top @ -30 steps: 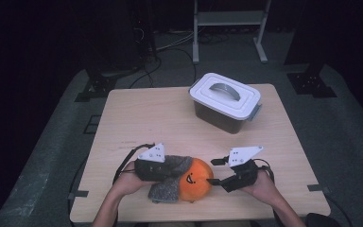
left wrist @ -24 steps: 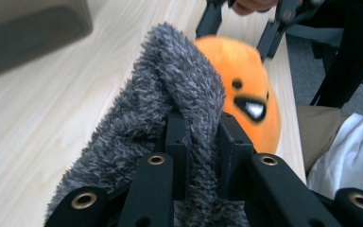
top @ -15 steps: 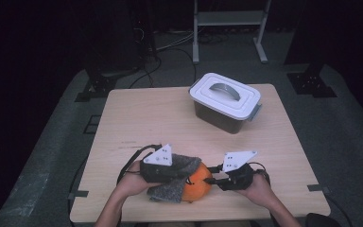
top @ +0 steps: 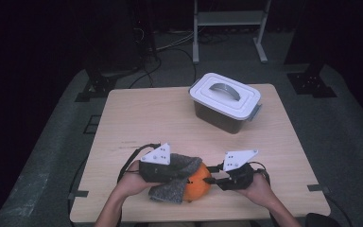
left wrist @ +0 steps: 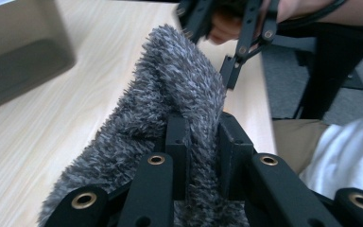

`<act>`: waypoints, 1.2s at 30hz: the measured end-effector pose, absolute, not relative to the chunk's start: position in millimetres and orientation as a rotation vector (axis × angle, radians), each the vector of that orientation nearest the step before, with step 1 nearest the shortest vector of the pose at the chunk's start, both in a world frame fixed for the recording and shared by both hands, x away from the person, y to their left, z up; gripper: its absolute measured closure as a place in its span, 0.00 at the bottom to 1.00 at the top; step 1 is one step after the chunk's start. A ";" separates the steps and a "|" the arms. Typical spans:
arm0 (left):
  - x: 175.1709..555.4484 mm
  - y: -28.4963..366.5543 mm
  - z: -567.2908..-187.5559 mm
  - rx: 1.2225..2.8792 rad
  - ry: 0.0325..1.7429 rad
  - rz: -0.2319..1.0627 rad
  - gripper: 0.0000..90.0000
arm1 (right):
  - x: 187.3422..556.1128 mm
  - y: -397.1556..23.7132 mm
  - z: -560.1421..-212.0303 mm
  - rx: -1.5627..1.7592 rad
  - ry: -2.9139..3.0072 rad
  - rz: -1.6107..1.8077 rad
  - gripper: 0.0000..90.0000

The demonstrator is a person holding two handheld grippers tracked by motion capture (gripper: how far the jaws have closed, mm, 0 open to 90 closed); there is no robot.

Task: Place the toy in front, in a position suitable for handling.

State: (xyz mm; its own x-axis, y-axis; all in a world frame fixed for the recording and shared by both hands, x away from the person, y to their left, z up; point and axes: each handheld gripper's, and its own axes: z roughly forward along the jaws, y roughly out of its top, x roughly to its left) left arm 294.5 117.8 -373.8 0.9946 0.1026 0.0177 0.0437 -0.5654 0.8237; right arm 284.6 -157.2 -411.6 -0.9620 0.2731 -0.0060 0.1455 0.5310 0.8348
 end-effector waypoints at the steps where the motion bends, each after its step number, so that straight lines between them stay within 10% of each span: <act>1: 295.1 117.8 -375.5 2.170 0.101 0.067 0.86 | 286.1 -159.0 -412.6 0.353 2.638 1.426 0.58; 5: 299.2 120.5 -380.6 2.160 0.121 0.039 0.86 | 288.9 -160.6 -415.8 0.381 2.633 1.430 0.51; 17: 302.4 125.2 -380.4 2.217 0.177 0.171 0.86 | 282.7 -151.4 -414.6 0.331 2.630 1.464 0.73; 25: 304.3 123.6 -383.3 2.198 0.174 0.129 0.86 | 291.2 -149.8 -420.4 0.327 2.620 1.412 0.37; 30: 301.9 125.1 -375.0 2.182 0.166 0.136 0.86 | 292.6 -144.1 -418.5 0.385 2.611 1.381 0.66; 36: 287.8 104.6 -366.1 2.244 0.076 0.187 0.86 | 297.4 -138.1 -412.2 0.543 2.601 1.408 0.69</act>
State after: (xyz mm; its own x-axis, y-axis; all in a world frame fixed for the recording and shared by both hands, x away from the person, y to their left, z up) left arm 287.8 104.6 -366.1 0.9869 0.1195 0.1085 -0.0094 -0.6285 0.7778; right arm 297.4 -138.1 -412.2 -0.9260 0.3739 0.0525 0.2484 0.4983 0.8307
